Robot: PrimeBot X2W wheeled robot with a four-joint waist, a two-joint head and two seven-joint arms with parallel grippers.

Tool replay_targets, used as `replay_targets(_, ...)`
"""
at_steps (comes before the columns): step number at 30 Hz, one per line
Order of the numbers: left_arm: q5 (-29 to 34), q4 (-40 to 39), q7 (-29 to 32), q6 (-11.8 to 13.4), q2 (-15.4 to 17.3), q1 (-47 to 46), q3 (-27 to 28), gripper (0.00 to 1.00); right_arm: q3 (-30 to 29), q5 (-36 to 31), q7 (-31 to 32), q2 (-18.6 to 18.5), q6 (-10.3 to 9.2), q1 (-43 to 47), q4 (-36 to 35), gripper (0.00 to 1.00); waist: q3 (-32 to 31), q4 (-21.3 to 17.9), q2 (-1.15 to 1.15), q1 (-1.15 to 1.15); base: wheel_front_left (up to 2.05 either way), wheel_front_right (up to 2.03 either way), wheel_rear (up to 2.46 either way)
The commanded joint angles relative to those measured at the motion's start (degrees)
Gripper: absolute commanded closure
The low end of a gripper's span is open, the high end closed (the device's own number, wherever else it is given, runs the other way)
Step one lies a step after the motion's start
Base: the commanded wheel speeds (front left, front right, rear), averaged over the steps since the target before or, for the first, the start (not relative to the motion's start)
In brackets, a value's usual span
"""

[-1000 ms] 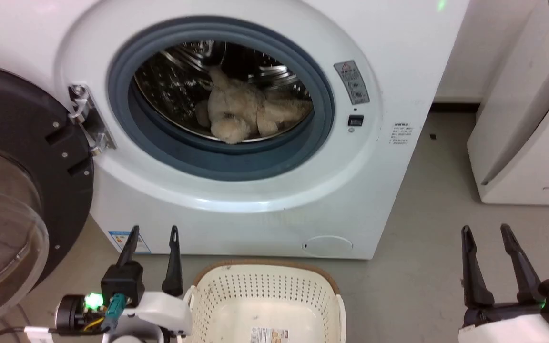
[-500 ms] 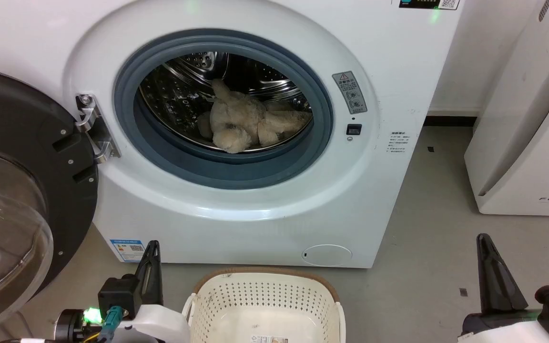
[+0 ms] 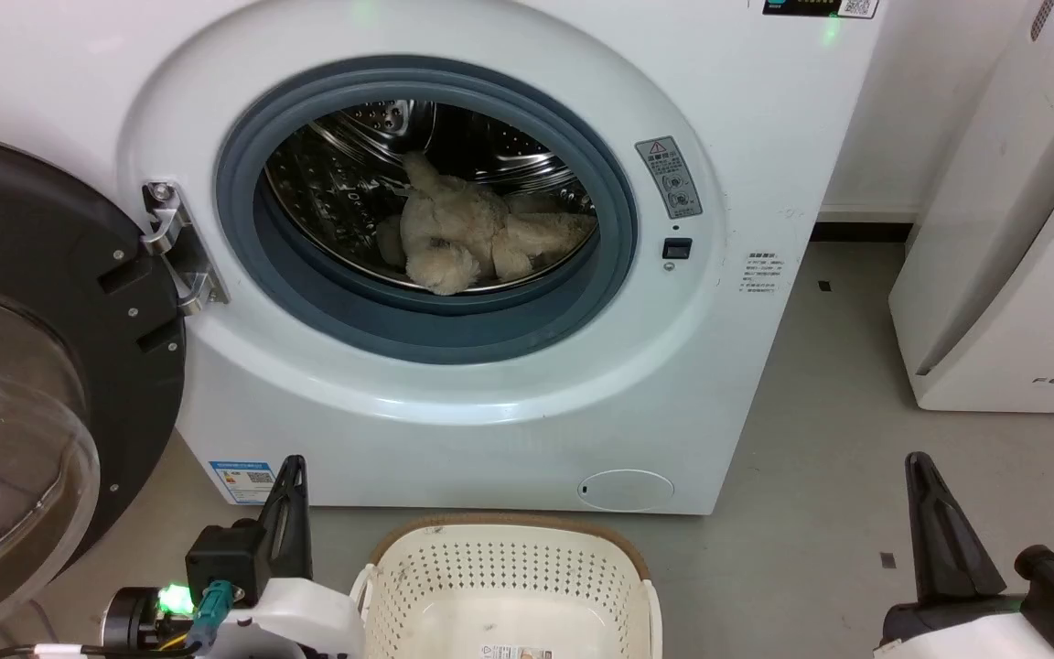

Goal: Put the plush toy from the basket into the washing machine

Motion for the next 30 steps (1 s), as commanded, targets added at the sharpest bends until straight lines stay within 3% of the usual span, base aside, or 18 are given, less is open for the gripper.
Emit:
replay_targets(1,0.4,-0.7,0.3,-0.4,-0.1,0.6,0.2,1.0,0.2,-0.6,0.4,0.0,0.01,-0.6,0.1,1.0,0.0,0.0,0.0,0.0,0.0,0.0,0.0)
replay_targets(30,1.2,-4.2,3.5,-1.1,-0.5,1.5,0.8,1.0,0.9,-2.6,3.7,0.0,0.01,-1.5,0.2,1.0,0.0,-0.5,0.0,0.0,0.0,0.0,0.0)
